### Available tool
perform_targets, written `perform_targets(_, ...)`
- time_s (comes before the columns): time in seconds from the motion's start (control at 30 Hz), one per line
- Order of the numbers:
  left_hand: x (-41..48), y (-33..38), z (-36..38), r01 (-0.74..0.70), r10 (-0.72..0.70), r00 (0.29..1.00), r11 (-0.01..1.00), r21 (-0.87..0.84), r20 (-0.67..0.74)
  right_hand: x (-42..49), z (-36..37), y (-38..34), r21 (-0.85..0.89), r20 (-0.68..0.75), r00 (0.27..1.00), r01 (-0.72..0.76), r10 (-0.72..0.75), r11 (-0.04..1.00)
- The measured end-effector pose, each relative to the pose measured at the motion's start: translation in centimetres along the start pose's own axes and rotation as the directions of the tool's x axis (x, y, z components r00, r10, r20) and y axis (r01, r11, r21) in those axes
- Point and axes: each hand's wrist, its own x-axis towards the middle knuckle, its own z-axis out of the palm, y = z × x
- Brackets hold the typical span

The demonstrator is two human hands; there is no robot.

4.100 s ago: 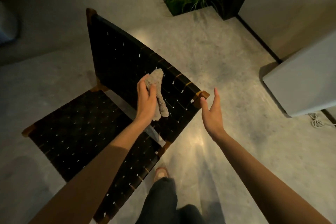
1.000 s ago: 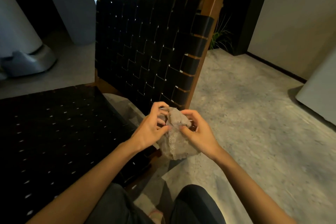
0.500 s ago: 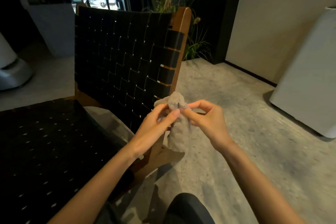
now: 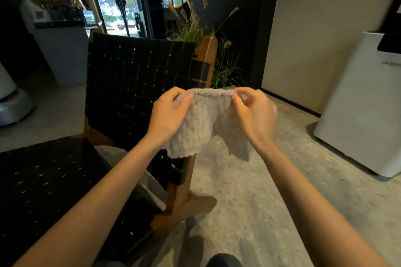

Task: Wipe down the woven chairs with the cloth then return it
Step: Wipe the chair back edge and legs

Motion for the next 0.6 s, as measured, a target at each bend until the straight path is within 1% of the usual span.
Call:
perform_targets(0.07,2.5,0.7,-0.1,0.020,-0.022,0.997,1.000,-0.024,-0.072,2.1,0.7,-1.5,0.234,0.001,1.000,-0.021,0.021,0.972)
perform_targets(0.1,3.8,1.0,-0.1,0.025,-0.029,0.995,0.999,-0.046,-0.098,3.0,1.1,-2.2,0.315,0.000,0.999,-0.031,0.032,0.949)
perform_targets(0.17,5.8,1.2,0.0,0.033,-0.045,0.989,0.996,-0.086,-0.139,5.0,1.8,-3.4,0.394,-0.013,0.999,-0.032,0.040,0.919)
perform_targets(0.23,7.4,1.3,0.1,0.034,-0.048,0.985,0.996,-0.086,-0.163,6.9,2.4,-4.3,0.435,-0.028,0.999,-0.023,0.040,0.900)
perform_targets(0.3,8.7,1.3,0.2,0.005,-0.013,0.986,0.999,-0.051,-0.164,8.7,3.2,-4.9,0.460,-0.016,1.000,-0.014,0.025,0.888)
perform_targets(0.37,9.8,1.1,0.2,-0.018,0.014,0.987,1.000,-0.023,-0.161,9.9,4.4,-5.2,0.460,0.037,0.999,-0.012,-0.005,0.888)
perform_targets(0.43,10.6,0.9,0.3,-0.021,0.019,0.988,1.000,-0.010,-0.155,10.4,6.0,-5.6,0.481,0.116,0.993,-0.026,-0.035,0.876)
perform_targets(0.47,10.9,0.8,0.4,-0.018,0.017,0.989,1.000,-0.011,-0.150,10.4,6.8,-5.8,0.487,0.133,0.990,-0.024,-0.047,0.873)
perform_targets(0.6,11.1,0.3,1.5,0.010,-0.020,0.989,0.998,-0.068,-0.144,10.5,8.9,-5.6,0.427,0.045,0.997,0.031,-0.055,0.904)
